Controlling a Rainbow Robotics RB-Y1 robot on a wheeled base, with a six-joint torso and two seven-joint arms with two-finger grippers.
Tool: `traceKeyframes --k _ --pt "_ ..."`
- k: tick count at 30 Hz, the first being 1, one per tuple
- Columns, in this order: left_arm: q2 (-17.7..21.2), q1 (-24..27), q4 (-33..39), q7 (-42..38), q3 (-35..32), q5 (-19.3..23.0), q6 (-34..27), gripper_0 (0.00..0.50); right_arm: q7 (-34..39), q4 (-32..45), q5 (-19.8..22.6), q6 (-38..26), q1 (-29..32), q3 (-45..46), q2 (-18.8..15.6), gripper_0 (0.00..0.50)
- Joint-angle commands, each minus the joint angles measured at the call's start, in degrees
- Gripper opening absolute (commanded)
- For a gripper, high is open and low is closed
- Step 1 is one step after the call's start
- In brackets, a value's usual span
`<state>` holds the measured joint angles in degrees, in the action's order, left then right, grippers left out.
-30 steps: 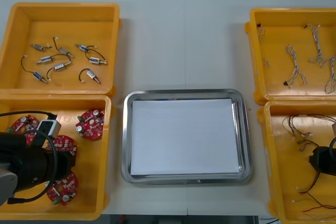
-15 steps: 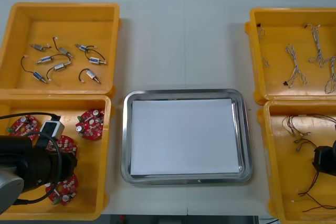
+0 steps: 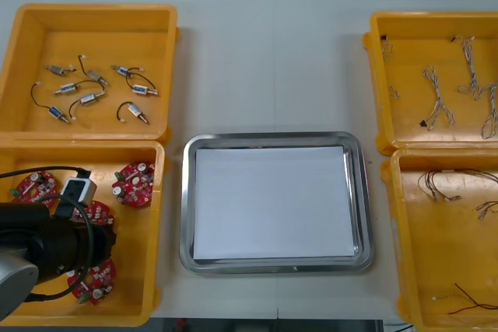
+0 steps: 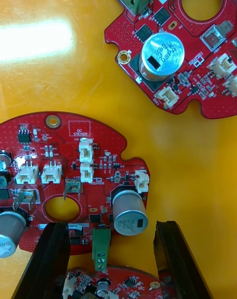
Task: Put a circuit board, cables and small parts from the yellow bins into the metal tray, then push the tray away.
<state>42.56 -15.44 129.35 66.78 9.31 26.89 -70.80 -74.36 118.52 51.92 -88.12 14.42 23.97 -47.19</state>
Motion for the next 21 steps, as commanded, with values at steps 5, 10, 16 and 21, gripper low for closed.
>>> traceKeyframes --k 5,10,16,21 --pt "1.1 -2.3 0.6 -2.4 0.9 -0.6 0.7 0.500 1.4 4.7 4.5 -9.2 -3.7 5.9 -10.2 0.000" --pt "1.1 -2.8 0.5 -2.3 0.9 -0.7 0.7 0.500 1.0 4.9 11.4 -10.2 -4.8 7.7 -12.5 0.000" --pt "1.3 -3.2 0.6 -2.0 1.0 -1.2 0.7 0.408 0.5 8.7 17.3 -10.3 -7.0 7.0 -16.0 0.000" --pt "1.3 -3.2 0.6 -1.9 0.9 -1.2 0.8 0.000 0.8 11.7 22.0 -10.2 -10.2 4.0 -19.3 0.000"
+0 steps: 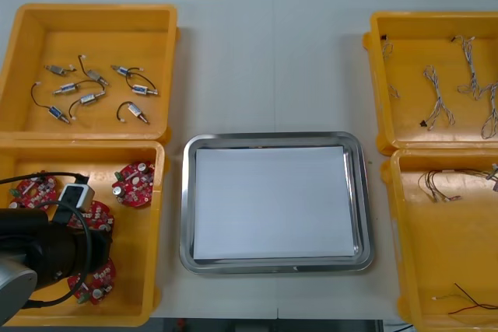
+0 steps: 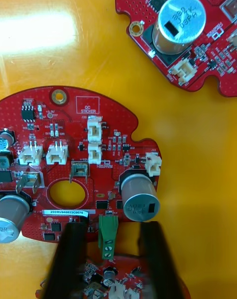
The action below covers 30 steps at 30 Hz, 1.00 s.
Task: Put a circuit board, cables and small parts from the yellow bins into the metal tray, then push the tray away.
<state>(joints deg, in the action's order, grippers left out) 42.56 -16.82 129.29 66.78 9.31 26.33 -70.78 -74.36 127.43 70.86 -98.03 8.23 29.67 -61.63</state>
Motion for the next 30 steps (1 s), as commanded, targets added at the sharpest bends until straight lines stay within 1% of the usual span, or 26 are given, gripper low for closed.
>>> traceKeyframes --k 1,4,6,16,19,25,27,30 --pt "1.3 -1.8 0.6 -1.9 0.9 -0.7 0.8 0.000 0.5 2.9 3.4 -0.4 -4.5 -2.2 -5.1 0.000" --pt "1.3 -1.8 0.6 -1.9 0.9 -0.7 1.0 0.000 0.4 3.2 5.3 -0.4 -7.3 -4.4 -5.4 0.000" --pt "1.3 -1.8 0.5 -2.0 0.9 -0.7 1.0 0.000 0.4 4.2 5.5 -0.3 -9.0 -6.1 -5.4 0.000" --pt "1.3 -1.4 0.6 -2.1 0.9 -0.8 1.1 0.000 0.9 10.0 3.5 0.4 -15.4 -14.5 -6.1 0.000" --pt "1.5 -0.9 0.5 -2.1 0.5 -0.5 0.9 0.000 1.0 10.8 3.3 1.1 -16.2 -15.9 -6.4 0.000" --pt "1.8 0.5 0.5 -2.2 -1.7 0.8 0.2 0.000 1.1 11.8 3.5 3.1 -20.2 -21.6 -8.0 0.000" --pt "1.9 1.1 0.6 -2.2 -2.5 1.5 -1.1 0.000 0.7 11.7 3.2 3.5 -21.6 -23.5 -8.3 0.000" --pt "1.9 2.8 0.6 -2.0 -4.7 4.4 -4.0 0.000 0.4 11.8 2.5 4.4 -23.5 -26.5 -8.4 0.000"
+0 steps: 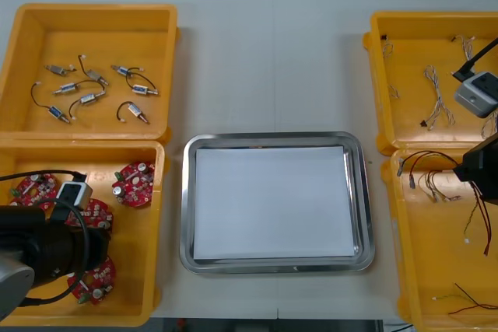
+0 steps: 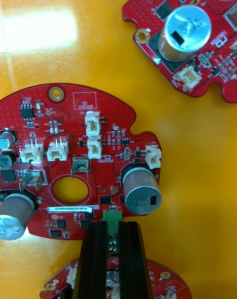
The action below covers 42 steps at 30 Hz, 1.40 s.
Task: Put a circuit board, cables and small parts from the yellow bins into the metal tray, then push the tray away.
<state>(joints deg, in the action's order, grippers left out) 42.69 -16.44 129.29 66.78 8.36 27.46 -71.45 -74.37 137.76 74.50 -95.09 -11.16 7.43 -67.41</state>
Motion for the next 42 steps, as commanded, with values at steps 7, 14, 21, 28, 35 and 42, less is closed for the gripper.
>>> traceKeyframes --k 7,14,21,28,35,42 --pt "1.9 6.2 0.7 -1.7 -7.2 5.5 -8.8 0.000 0.5 2.3 -6.1 2.1 -8.4 -11.4 -2.7 0.000" --pt "1.9 10.6 3.1 -2.1 -10.2 5.7 -15.9 0.000 0.8 2.7 -8.5 2.2 -11.3 -16.1 -2.7 0.000" --pt "2.8 14.3 7.6 -3.0 -13.7 6.0 -27.3 0.000 1.1 3.8 -8.5 2.1 -11.3 -16.4 -2.7 0.000" --pt "3.1 17.9 10.7 -4.5 -13.8 7.5 -35.2 0.000 0.7 3.9 -8.9 1.6 -11.4 -16.4 -2.7 0.000" --pt "3.3 25.4 13.4 -5.7 -8.9 12.4 -38.6 0.000 0.4 4.0 -9.6 1.1 -11.4 -16.4 -2.6 0.000" --pt "2.5 33.0 13.6 -7.5 1.4 12.9 -38.6 0.000 0.1 4.0 -10.2 1.0 -11.3 -16.4 -2.7 0.000"
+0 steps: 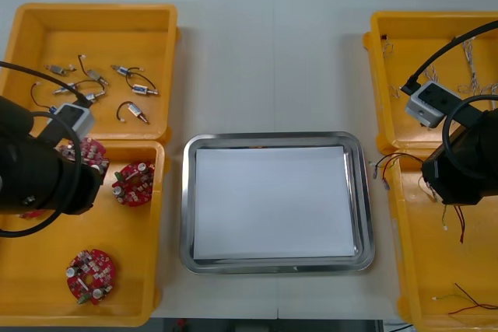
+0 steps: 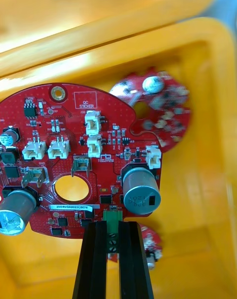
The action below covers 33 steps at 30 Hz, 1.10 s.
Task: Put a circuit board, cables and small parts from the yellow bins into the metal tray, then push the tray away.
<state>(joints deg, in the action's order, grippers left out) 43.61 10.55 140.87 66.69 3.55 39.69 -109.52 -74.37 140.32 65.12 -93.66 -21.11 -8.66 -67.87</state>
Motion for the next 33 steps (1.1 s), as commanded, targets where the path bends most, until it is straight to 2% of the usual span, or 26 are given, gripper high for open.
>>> traceKeyframes --k 1,4,9,14,25,33 --pt "1.4 6.5 1.9 -7.5 6.8 0.6 -0.5 0.000 0.1 1.4 -0.8 -0.5 -1.5 -0.3 -2.3 0.000" --pt "0.2 9.5 1.7 -8.5 10.2 0.9 -0.5 0.000 -0.2 1.5 -1.2 -0.6 -1.4 -0.3 -2.3 0.000" --pt "-0.8 15.9 -0.2 -13.8 14.7 5.0 -0.5 0.000 -0.4 1.6 -1.2 -0.7 -1.5 -0.3 -2.3 0.000" --pt "-1.7 21.1 -2.5 -18.4 19.7 6.1 -0.5 0.000 -0.6 1.6 -1.2 -0.8 -1.4 -0.3 -2.3 0.000" --pt "-6.7 31.3 -10.0 -30.5 31.5 5.0 -0.5 0.000 -0.9 1.4 -1.3 -1.3 -1.4 -0.3 -2.3 0.000" --pt "-8.8 33.9 -14.3 -38.8 39.3 2.1 4.8 0.000 -1.0 1.0 -1.3 -1.6 -1.4 -0.3 -2.2 0.000"
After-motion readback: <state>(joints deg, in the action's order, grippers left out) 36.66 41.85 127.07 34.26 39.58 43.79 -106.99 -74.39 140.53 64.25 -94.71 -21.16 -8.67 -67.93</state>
